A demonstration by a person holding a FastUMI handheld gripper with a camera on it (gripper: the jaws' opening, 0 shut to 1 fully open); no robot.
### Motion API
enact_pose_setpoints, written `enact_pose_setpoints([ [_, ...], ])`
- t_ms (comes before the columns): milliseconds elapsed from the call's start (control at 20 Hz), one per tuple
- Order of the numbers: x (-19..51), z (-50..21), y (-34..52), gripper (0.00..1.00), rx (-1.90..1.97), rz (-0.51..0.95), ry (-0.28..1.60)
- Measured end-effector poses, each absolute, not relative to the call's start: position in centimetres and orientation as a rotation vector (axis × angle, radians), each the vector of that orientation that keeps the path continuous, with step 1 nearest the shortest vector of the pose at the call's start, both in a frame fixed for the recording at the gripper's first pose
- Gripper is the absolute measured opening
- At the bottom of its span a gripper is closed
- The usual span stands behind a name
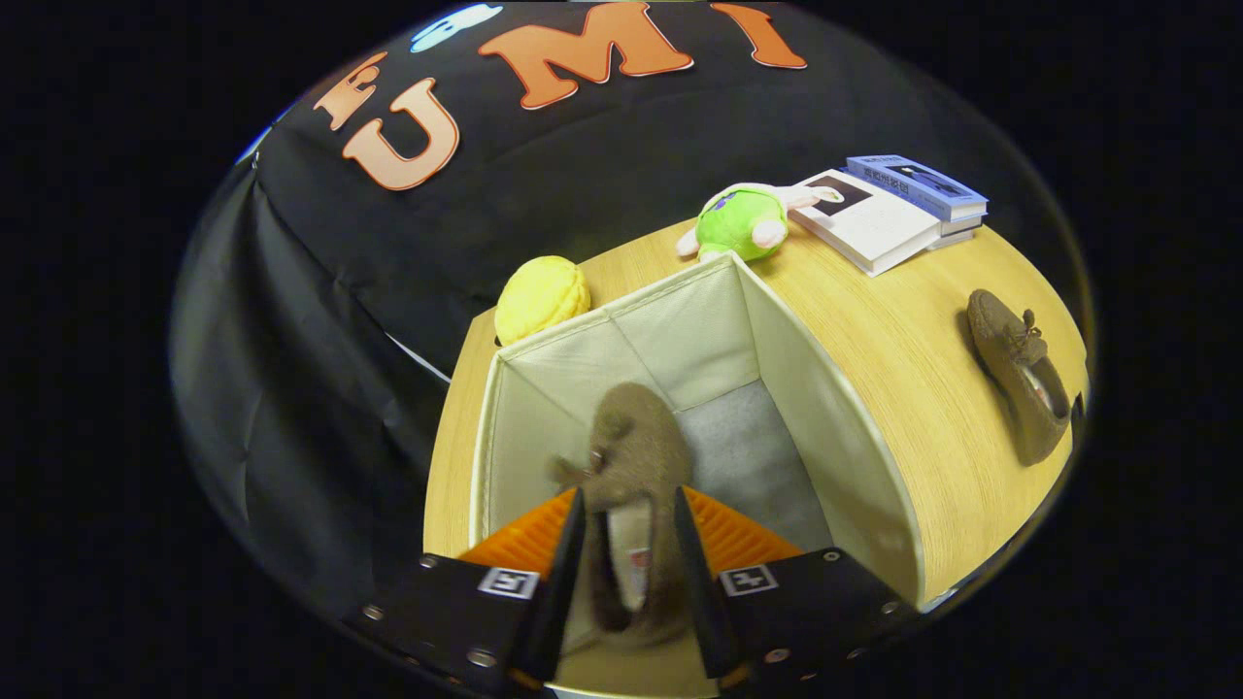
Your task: Open the storage box then place both shoes into the box .Put the left shoe in first, then the right shoe, with the right side of both shoes facing outward in a uniform manner.
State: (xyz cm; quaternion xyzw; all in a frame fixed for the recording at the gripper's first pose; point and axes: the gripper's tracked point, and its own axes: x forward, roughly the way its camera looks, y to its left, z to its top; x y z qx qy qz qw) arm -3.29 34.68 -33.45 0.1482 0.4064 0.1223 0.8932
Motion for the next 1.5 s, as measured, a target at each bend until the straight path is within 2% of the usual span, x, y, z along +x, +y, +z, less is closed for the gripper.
enact_pose_setpoints([
  [150,-3.1,-31.8,34.1,0.99,0.288,0.279,0.801],
  [600,-2.3,-25.2,28.2,0.98,0.266,0.332,0.615],
  [1100,0.4,-22.5,11.0,0.98,0.245,0.144,0.462],
  [1500,-0.8,-27.0,-0.5,0.98,0.113,0.033,0.482],
])
